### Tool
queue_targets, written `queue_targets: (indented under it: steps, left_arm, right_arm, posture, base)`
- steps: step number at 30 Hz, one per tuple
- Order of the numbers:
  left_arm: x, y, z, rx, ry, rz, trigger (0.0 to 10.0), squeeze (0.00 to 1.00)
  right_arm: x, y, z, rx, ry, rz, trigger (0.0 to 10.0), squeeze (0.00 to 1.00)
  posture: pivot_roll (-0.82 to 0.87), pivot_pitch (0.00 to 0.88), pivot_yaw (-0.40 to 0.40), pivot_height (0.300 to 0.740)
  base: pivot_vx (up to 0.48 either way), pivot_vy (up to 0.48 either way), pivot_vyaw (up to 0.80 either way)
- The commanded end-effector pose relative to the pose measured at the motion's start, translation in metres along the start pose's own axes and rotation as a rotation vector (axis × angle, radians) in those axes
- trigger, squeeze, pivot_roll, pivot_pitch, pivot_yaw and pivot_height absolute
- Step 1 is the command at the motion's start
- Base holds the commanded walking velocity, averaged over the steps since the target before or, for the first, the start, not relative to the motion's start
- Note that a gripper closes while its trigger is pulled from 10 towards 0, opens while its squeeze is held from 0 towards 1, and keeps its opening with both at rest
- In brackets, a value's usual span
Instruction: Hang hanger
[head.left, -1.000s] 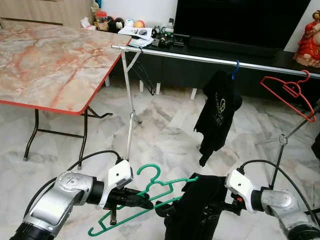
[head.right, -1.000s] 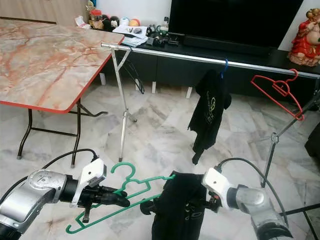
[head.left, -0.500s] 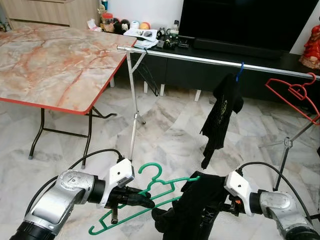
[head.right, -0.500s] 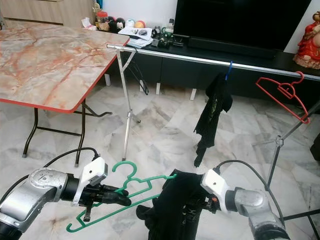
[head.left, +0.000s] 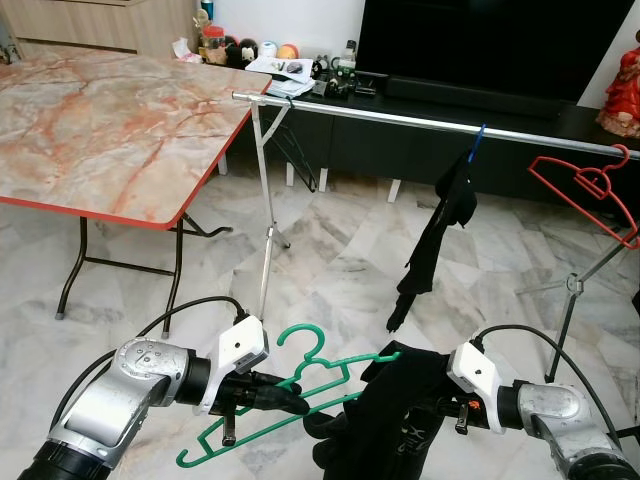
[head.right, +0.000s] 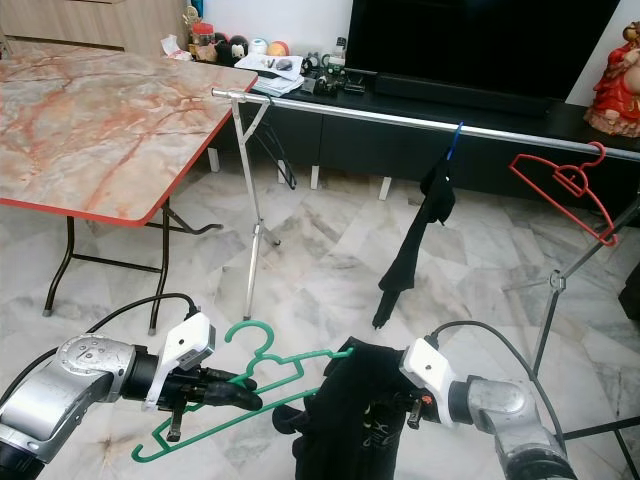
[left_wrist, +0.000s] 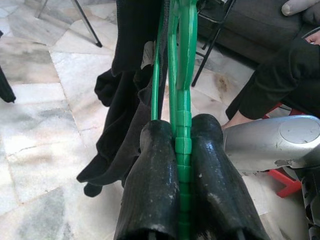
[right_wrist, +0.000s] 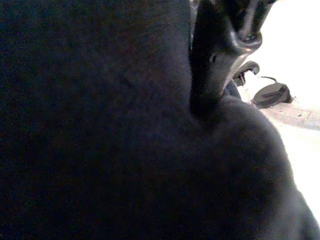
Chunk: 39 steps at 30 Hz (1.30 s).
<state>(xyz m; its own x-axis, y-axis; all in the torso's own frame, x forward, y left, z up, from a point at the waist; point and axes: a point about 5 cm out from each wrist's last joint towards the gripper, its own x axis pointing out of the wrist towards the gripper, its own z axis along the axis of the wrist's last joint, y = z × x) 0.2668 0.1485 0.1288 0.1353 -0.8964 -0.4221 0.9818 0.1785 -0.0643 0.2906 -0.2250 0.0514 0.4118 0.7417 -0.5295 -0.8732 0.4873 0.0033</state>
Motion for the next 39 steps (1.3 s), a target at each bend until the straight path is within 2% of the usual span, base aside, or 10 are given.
queue_targets:
  steps: [1, 17, 26, 35, 36, 37, 38, 39]
  left_arm:
    - [0.003, 0.001, 0.014, 0.044, -0.043, -0.023, 0.0, 0.00]
    - [0.001, 0.001, 0.014, 0.046, -0.029, -0.024, 0.0, 0.00]
    - [-0.004, -0.001, 0.002, 0.051, 0.061, -0.042, 0.0, 0.00]
    - [-0.014, 0.005, -0.031, 0.012, 0.224, 0.044, 0.0, 0.00]
    - [-0.017, 0.005, -0.046, -0.015, 0.282, 0.061, 0.0, 0.00]
    - [-0.017, 0.005, -0.046, -0.015, 0.282, 0.061, 0.0, 0.00]
    - [-0.022, 0.003, -0.067, -0.035, 0.378, 0.077, 0.0, 0.00]
    - [-0.022, 0.003, -0.067, -0.035, 0.378, 0.077, 0.0, 0.00]
  right_arm:
    - [0.000, 0.001, 0.001, -0.001, -0.005, 0.012, 0.0, 0.00]
    - [0.004, 0.002, 0.003, 0.000, -0.022, -0.001, 0.0, 0.00]
    - [-0.001, 0.002, 0.000, -0.022, 0.003, 0.010, 0.0, 0.00]
    - [-0.013, -0.005, -0.002, -0.037, 0.042, -0.026, 0.0, 0.00]
    - [-0.016, -0.007, -0.001, -0.043, 0.049, -0.037, 0.0, 0.00]
    - [-0.016, -0.007, -0.001, -0.043, 0.049, -0.037, 0.0, 0.00]
    - [-0.021, -0.010, -0.001, -0.051, 0.057, -0.051, 0.0, 0.00]
    - [-0.021, -0.010, -0.001, -0.051, 0.057, -0.051, 0.0, 0.00]
  posture:
    - [0.05, 0.072, -0.085, 0.740]
    - [0.05, 0.080, -0.080, 0.740]
    - [0.05, 0.087, -0.078, 0.740]
    - [0.05, 0.086, -0.082, 0.740]
    - [0.05, 0.086, -0.082, 0.740]
    - [0.05, 0.086, -0.082, 0.740]
    - [0.04, 0.083, -0.082, 0.740]
    - [0.04, 0.083, -0.082, 0.740]
  base:
    - [0.000, 0.000, 0.00]
    - [0.000, 0.000, 0.00]
    - [0.000, 0.000, 0.00]
    - [0.000, 0.000, 0.00]
    - [0.000, 0.000, 0.00]
    - [0.000, 0.000, 0.00]
    - [0.000, 0.000, 0.00]
    - [0.000, 0.000, 0.00]
